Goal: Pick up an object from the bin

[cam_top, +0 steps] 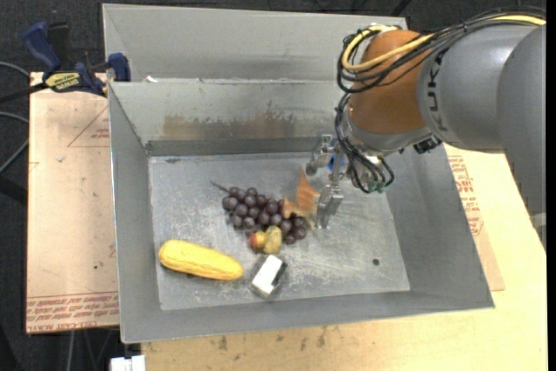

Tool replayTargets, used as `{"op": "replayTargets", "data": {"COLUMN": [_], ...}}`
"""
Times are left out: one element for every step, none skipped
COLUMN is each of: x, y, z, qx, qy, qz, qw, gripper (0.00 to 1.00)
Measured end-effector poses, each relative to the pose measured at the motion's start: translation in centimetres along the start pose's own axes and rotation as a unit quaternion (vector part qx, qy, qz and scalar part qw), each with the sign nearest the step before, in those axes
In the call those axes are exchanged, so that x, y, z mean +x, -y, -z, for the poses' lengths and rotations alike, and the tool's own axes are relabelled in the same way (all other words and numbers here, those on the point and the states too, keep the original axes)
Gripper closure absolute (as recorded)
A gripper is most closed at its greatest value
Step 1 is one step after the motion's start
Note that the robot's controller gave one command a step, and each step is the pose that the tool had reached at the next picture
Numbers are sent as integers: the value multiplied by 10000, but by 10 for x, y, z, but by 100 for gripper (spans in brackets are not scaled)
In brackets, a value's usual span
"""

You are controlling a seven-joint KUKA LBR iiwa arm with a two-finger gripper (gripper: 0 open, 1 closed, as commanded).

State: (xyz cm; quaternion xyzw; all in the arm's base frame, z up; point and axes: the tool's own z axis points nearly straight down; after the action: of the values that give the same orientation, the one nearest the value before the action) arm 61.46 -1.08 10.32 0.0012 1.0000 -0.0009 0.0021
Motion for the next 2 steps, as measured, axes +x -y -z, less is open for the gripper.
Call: {"op": "replayTargets", "data": {"x": [5, -6], "y": [-25, -41], "z": [-19, -28], "qx": [-15, -7], "qy": [-4, -5], "qz": [872, 619], "qw": [9962, 9981], "gripper": [0, 100]}}
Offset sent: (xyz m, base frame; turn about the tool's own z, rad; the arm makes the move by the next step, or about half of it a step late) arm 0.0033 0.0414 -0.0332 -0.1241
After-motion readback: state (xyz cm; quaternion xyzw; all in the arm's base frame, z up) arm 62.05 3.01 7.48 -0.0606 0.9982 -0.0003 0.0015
